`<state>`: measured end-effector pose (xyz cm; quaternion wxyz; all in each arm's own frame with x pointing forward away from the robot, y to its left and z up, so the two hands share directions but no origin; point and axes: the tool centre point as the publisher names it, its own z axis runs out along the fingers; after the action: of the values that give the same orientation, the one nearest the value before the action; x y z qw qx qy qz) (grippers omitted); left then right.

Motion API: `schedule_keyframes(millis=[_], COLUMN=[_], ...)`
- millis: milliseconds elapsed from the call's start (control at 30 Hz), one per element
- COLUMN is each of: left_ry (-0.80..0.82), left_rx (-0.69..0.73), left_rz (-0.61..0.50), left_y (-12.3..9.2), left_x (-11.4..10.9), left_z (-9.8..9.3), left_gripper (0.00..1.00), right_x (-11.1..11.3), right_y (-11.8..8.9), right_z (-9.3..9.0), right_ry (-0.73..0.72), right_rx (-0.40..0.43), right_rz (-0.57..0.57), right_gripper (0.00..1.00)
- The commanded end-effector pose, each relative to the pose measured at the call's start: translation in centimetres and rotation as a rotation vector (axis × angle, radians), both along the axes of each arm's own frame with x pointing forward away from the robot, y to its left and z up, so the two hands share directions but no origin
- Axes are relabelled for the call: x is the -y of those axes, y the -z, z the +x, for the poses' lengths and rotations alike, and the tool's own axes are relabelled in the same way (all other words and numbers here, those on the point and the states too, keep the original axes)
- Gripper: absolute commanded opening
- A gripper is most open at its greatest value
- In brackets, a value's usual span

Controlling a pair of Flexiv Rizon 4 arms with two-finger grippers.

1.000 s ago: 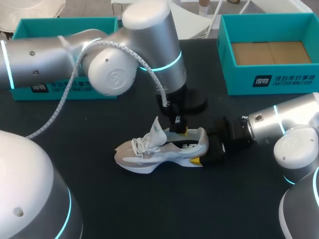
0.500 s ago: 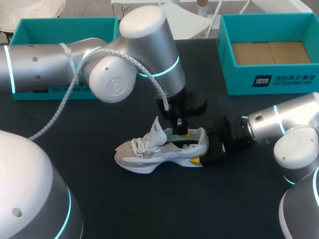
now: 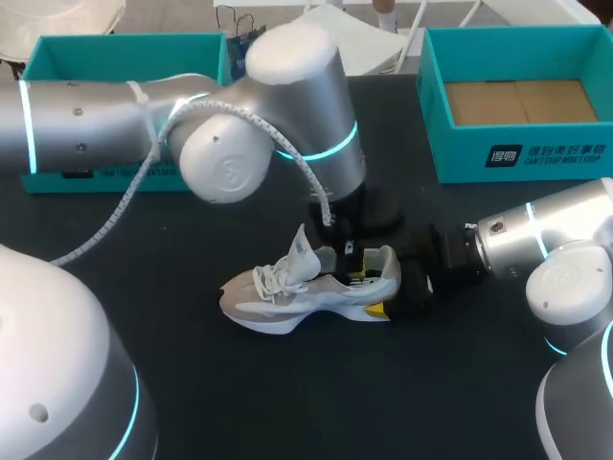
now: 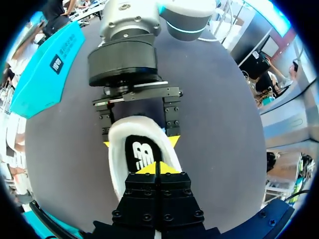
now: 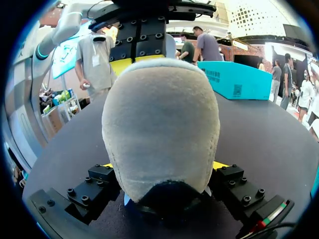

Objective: Take the shoe out of the shoebox, open the shoe tongue, remove and reinsert the insole, then place the shoe into the shoebox

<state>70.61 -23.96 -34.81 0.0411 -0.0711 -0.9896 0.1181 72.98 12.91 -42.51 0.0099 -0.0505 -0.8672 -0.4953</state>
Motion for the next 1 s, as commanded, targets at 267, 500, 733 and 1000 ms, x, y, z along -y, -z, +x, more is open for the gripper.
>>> schedule_keyframes(millis=[267,500,733,1000], left_ry=[0.023,0.148,0.171,0.148], left_rx=[-0.039,-0.044,-0.042,-0.054], left_rz=[0.063,0.055,0.085,0.083], left_y=[2.5,2.8,3.0,3.4], left_x=[-0.6,-1.9,-1.8,-2.1], left_z=[0.0,-0.4,-1.3,-1.6], left_gripper=[0.00,0.00,0.00,0.17], right_x=[-0.4,-0.4,-0.4,-0.4], right_y=[0.5,0.5,0.5,0.5], right_z=[0.0,0.0,0.0,0.0], right_ry=[0.000,0.000,0.000,0.000], right_rx=[0.000,0.000,0.000,0.000], right_rz=[-0.001,-0.001,-0.001,-0.001], right_gripper=[0.00,0.00,0.00,0.00])
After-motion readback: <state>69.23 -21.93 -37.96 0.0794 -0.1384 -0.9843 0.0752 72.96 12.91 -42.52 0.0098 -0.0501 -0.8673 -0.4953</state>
